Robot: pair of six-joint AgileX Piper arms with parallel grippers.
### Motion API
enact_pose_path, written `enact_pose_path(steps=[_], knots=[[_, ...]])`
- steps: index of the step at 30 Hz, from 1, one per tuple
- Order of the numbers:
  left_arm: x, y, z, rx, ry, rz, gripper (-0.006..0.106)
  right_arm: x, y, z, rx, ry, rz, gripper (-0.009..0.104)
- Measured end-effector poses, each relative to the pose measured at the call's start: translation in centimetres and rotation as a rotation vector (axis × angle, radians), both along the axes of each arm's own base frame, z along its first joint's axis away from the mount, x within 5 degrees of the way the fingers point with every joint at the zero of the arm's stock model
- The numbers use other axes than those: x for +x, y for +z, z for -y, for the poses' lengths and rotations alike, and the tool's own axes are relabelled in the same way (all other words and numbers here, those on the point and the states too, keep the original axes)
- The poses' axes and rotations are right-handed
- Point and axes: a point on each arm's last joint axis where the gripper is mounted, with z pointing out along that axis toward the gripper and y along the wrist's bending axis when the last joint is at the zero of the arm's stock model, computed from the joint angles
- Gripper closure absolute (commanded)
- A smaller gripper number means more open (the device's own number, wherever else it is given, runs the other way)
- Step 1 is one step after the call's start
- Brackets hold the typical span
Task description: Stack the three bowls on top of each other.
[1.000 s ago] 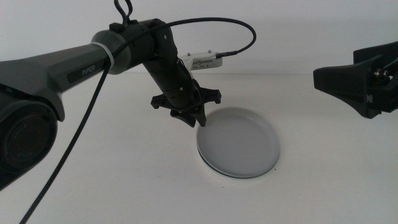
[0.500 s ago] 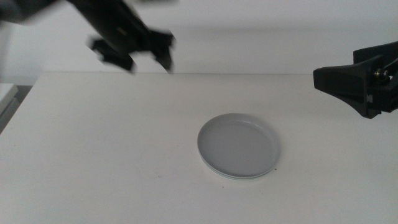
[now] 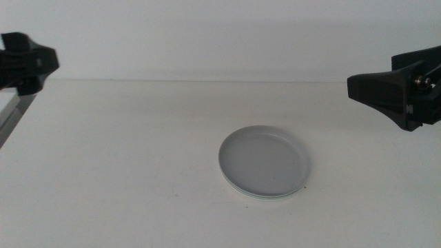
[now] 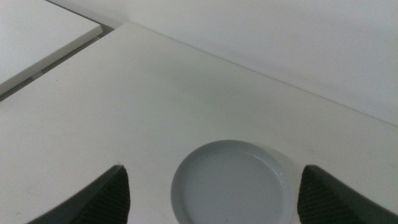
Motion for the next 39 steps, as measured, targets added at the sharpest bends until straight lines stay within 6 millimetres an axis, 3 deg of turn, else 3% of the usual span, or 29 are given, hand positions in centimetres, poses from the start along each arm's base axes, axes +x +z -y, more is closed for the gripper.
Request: enact_pose_path(steps=[14,20,24,27,30,34,37,39], knots=[[-0.1,0.2,-0.4,0.033,0.003,0.026,0.007,-0.2,0.0,0.0,0.0,0.001,0.001,0.003],[-0.1,0.0,-0.3,0.02,0.002,0.039,0.007,-1.9,-0.5,0.9,0.019,-0.034,0.061,0.003],[-2.0,-1.4,-0.3,-0.066,0.0,0.114,0.007,-3.5,-4.2,3.4,-0.038,-0.178,0.136,0.003],[-5.3,-3.8,-0.7,-0.112,0.001,0.161,0.007,-5.5,-8.4,5.6,-0.116,-0.307,0.175,0.003],[-8.3,-8.0,-1.0,-0.124,0.002,0.152,0.007,-8.0,-12.4,7.3,-0.174,-0.419,0.211,0.003],[-11.0,-14.1,-1.4,-0.124,0.004,0.12,0.007,-10.7,-17.7,8.0,-0.204,-0.49,0.232,0.003],[-12.1,-16.3,-1.6,-0.133,0.003,0.158,0.007,-11.6,-19.7,8.1,-0.232,-0.499,0.277,0.003],[-12.4,-17.2,-1.6,-0.139,0.004,0.201,0.007,-11.9,-19.9,8.2,-0.253,-0.502,0.321,0.003]])
